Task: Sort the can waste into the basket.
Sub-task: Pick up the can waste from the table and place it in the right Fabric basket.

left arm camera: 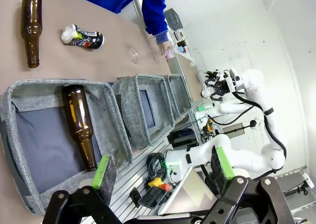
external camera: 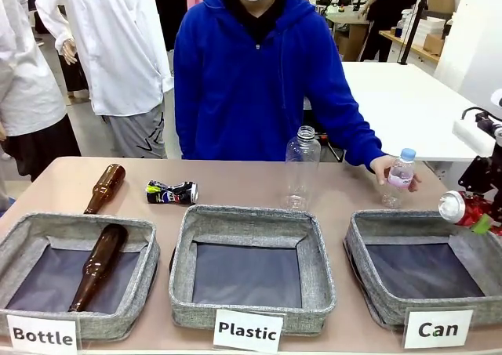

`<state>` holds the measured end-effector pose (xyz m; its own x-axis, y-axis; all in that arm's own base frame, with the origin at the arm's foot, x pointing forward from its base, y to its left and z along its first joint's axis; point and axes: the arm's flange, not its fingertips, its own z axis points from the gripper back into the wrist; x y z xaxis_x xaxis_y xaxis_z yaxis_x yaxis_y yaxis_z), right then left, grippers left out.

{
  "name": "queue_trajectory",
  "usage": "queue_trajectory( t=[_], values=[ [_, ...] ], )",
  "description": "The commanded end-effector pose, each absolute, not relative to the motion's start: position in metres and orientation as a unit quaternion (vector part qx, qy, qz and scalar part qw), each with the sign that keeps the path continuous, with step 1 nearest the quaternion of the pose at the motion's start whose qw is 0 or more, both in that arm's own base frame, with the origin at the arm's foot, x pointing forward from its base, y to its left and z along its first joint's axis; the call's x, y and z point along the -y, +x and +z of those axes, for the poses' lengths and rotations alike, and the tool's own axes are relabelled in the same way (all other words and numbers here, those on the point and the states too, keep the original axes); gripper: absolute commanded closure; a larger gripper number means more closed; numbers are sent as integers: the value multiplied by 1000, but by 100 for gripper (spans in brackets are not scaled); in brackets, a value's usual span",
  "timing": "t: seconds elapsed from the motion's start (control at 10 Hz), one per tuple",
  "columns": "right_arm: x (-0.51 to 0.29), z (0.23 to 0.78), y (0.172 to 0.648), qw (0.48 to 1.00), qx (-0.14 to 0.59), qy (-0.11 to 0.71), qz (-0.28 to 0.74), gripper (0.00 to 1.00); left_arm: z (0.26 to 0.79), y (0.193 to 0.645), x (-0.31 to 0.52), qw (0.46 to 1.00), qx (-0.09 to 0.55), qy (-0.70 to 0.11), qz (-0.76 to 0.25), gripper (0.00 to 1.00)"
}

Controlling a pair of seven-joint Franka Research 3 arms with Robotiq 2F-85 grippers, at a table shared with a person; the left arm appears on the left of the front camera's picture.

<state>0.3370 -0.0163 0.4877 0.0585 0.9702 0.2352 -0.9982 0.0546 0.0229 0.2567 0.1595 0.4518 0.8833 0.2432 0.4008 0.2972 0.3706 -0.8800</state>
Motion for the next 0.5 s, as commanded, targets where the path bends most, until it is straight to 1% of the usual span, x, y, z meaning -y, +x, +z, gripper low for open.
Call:
queue_trajectory(
  t=[0.0, 0.1, 0.2, 0.4],
  values=[
    [18, 492, 343, 730, 89, 71, 674, 41, 451, 252, -159, 794, 233, -562, -17, 0],
    [20, 491, 345, 732, 94, 77, 670, 14, 451, 252, -159, 794, 233, -562, -17, 0],
    [20, 490, 346, 731, 95, 82, 670, 0, 451, 252, -159, 794, 233, -562, -17, 0],
    [22, 488, 348, 739, 93, 90, 661, 0, 451, 252, -159, 794, 233, -562, -17, 0]
  ],
)
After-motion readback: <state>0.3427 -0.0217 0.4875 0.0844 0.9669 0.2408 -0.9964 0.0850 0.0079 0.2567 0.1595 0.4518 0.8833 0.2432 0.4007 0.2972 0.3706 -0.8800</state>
